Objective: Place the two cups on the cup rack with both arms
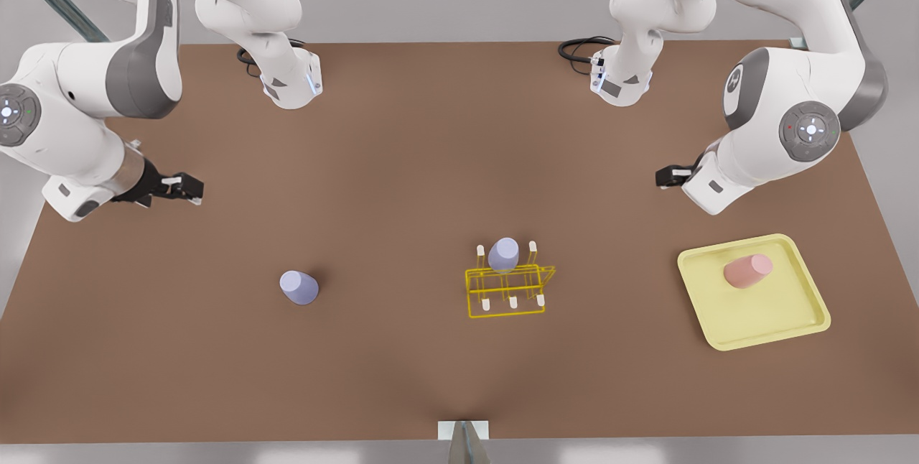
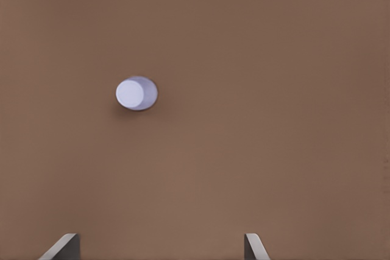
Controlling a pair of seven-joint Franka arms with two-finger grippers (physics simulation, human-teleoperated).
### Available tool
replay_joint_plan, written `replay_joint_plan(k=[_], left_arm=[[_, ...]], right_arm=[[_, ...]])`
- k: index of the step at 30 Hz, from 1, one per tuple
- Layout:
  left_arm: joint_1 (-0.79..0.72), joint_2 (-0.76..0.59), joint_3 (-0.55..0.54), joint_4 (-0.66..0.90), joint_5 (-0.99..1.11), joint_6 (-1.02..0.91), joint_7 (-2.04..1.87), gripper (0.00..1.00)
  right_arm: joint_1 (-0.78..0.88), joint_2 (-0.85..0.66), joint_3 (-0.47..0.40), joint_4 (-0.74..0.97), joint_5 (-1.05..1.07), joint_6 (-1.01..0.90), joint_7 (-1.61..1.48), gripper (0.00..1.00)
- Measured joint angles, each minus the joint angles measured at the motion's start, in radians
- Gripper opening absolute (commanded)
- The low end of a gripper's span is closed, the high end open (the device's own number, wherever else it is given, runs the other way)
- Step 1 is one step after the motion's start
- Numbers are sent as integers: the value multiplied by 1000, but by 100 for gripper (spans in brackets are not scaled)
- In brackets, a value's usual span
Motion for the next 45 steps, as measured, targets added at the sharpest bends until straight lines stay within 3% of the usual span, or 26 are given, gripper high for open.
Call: replay_joint_plan(k=[3,7,11,19,26,39,40,41,45], left_arm=[[0,31,26,8,-17,8,-7,100],[283,243,53,5,-64,120,45,100],[373,358,55,-21,-63,305,137,100],[419,442,58,-42,-61,524,291,100],[443,452,92,-103,-60,578,380,100],[444,542,98,-130,-63,654,476,100],[444,545,98,-130,-64,663,481,83],[444,546,98,-130,-64,671,485,79],[443,549,99,-130,-63,694,500,82]], right_arm=[[12,24,3,-8,2,23,-8,100],[138,240,5,0,1,149,7,100],[168,350,5,-6,2,310,32,100],[143,420,3,-114,54,522,86,100],[129,426,3,-258,73,691,118,100],[129,476,4,-315,76,828,153,100],[129,476,4,-319,75,832,155,100],[129,476,4,-325,75,835,157,100],[129,475,5,-338,75,844,162,100]])
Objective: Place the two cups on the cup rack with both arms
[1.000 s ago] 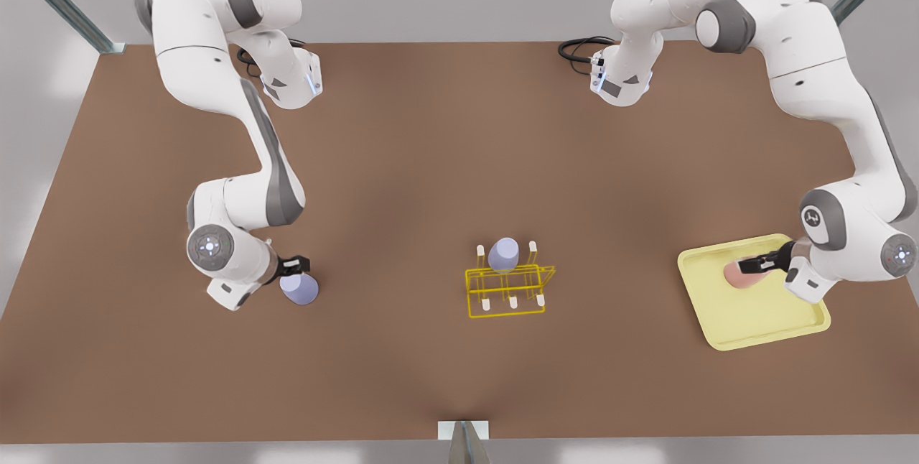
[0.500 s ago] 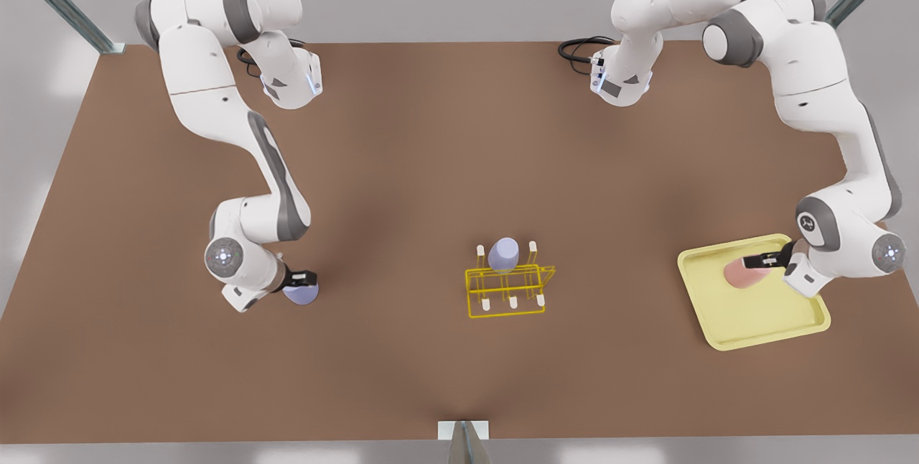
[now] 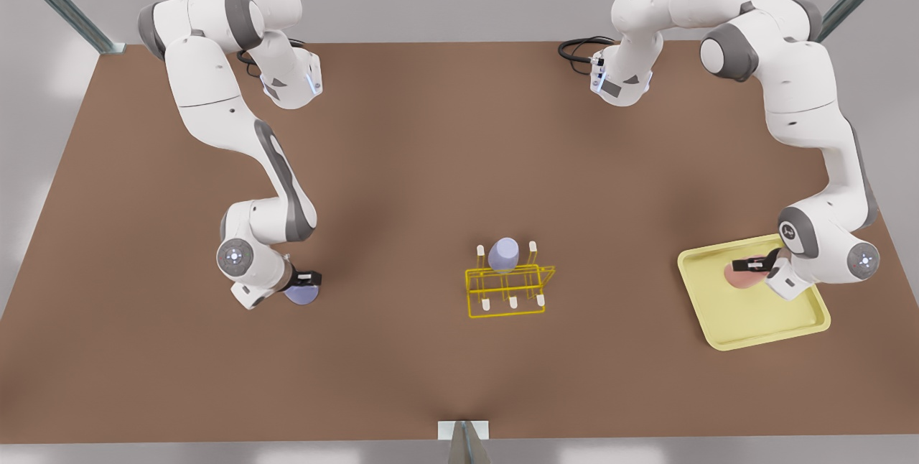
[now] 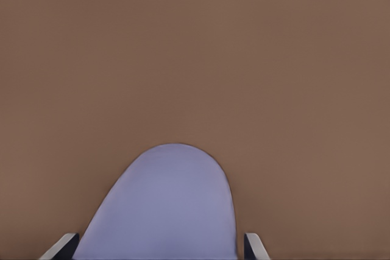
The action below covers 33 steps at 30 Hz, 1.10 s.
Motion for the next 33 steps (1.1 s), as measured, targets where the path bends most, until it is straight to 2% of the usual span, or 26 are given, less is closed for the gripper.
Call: replay_joint_plan(k=[6,11,19,24,27,33], left_arm=[[2,-6,-3,4,0,15,16,80],[-5,-43,-7,4,-2,9,18,81],[-37,-80,-48,56,-5,-76,-43,81],[-53,-79,-87,80,-5,-117,-96,81],[-68,-77,-159,96,-3,-131,-147,81],[-86,-23,-413,221,-10,-145,-348,81]], right_arm=[[1,0,0,-2,0,1,6,89],[0,5,1,5,3,1,6,84],[0,-10,5,8,4,-1,6,83],[2,-58,53,13,44,-5,5,83],[2,-74,111,44,83,-6,6,83],[25,-55,185,170,214,-2,7,83]])
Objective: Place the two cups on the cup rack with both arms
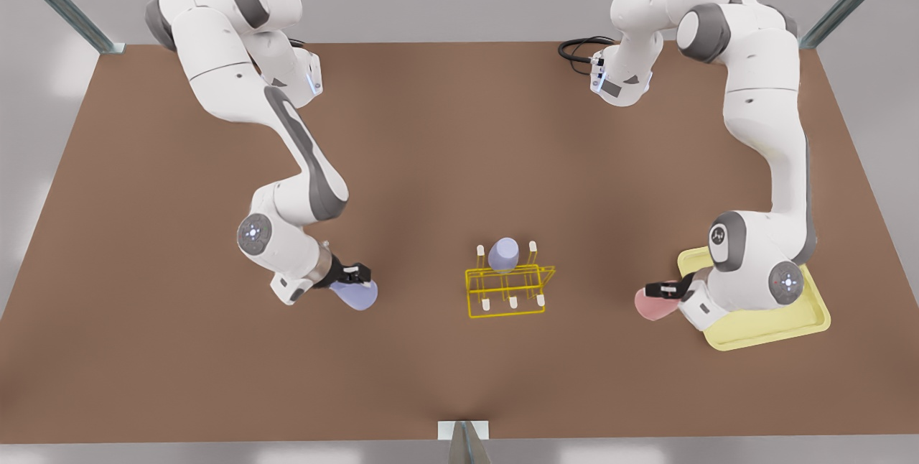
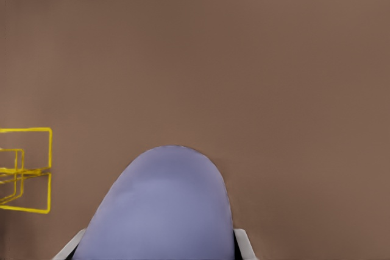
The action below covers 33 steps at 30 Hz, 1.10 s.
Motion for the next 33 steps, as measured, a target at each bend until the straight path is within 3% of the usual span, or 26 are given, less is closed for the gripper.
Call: replay_joint_plan(k=[8,15,31,32,33], left_arm=[[-68,41,-120,111,-139,-10,-297,81],[-165,68,-137,182,-188,-6,-472,81],[-186,126,-110,220,-193,13,-687,84],[-186,133,-110,218,-190,20,-695,100],[-186,137,-110,216,-188,25,-702,100]], right_arm=[[21,233,106,391,64,-29,1,83],[25,368,155,565,71,-45,-1,83],[25,468,300,662,111,-25,-3,84],[29,470,304,662,111,-21,-3,84],[34,472,306,662,111,-17,-3,84]])
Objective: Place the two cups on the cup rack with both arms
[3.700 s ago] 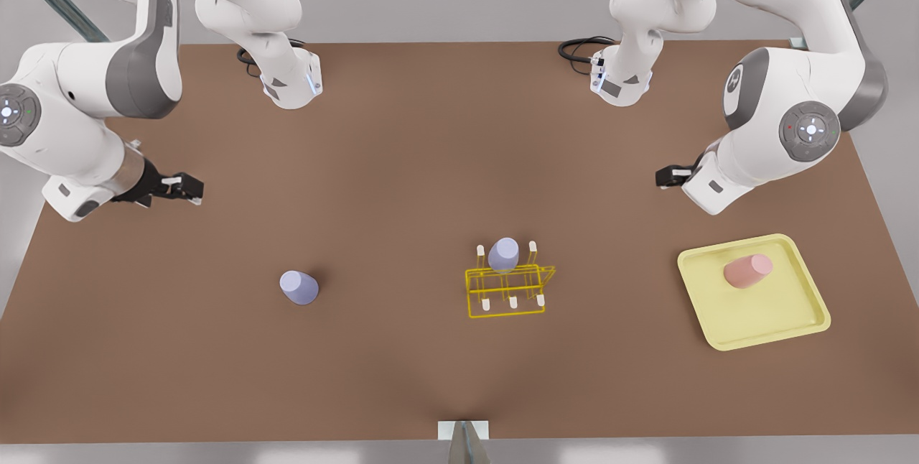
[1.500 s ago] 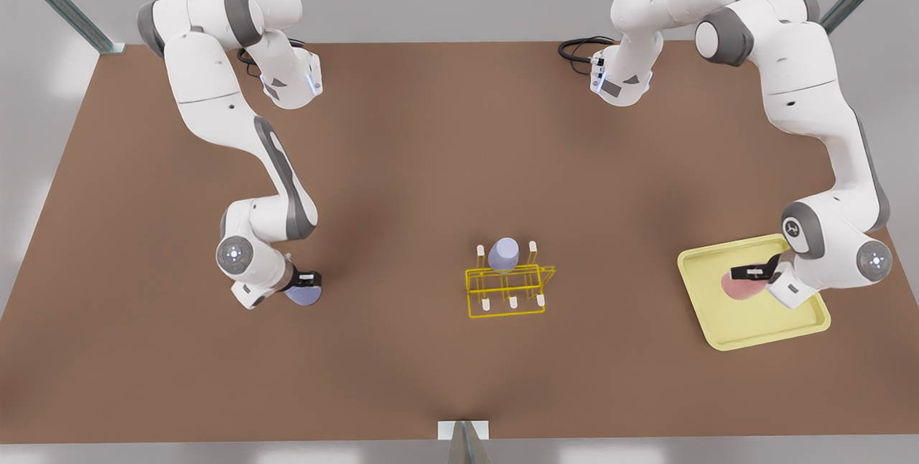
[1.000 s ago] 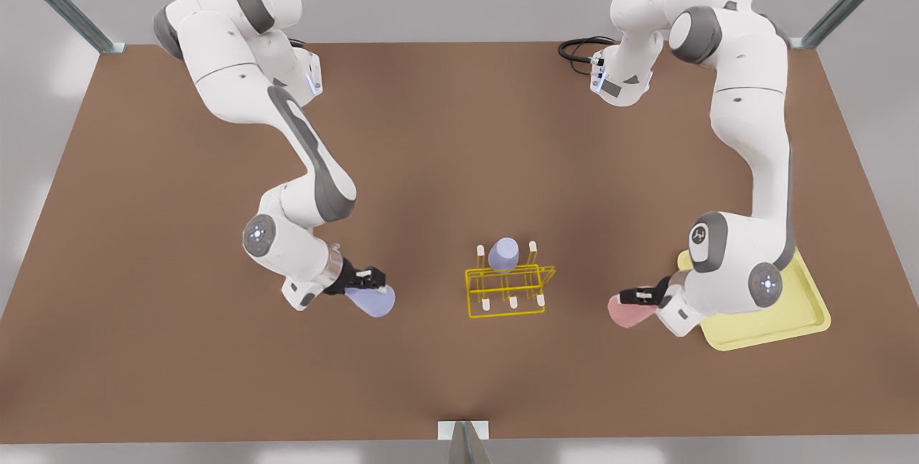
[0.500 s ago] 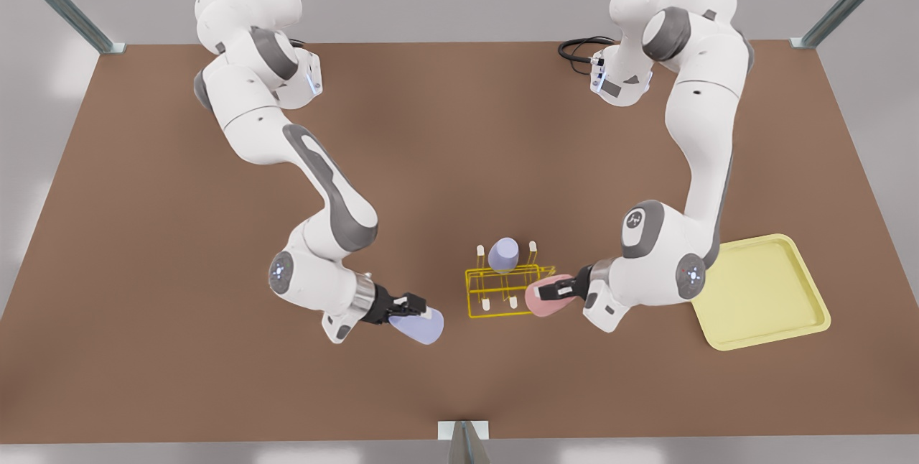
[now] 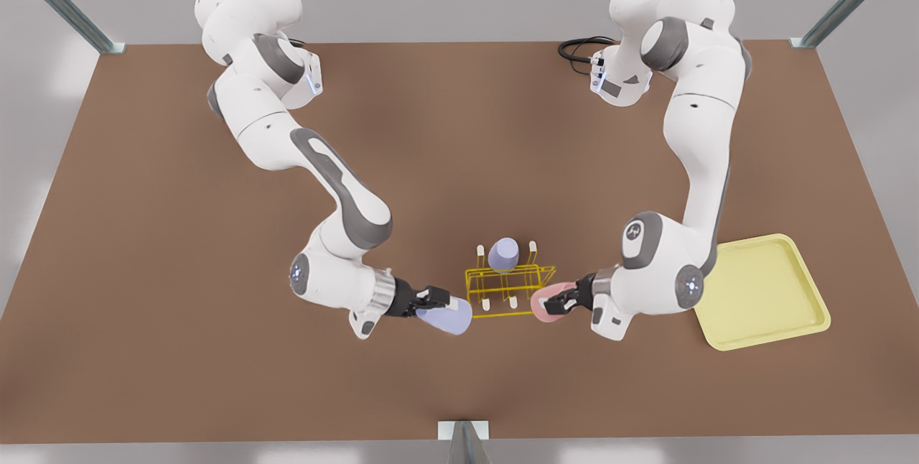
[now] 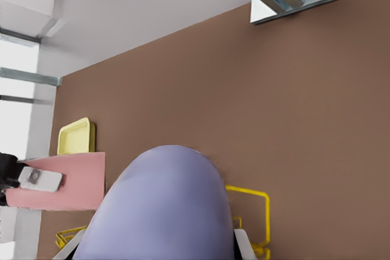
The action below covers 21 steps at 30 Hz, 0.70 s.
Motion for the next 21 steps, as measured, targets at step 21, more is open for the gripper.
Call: replay_joint_plan(k=[21], left_arm=[[-88,-616,360,-325,349,-592,242,100]], right_arm=[[95,16,-8,-7,-6,0,-2,84]])
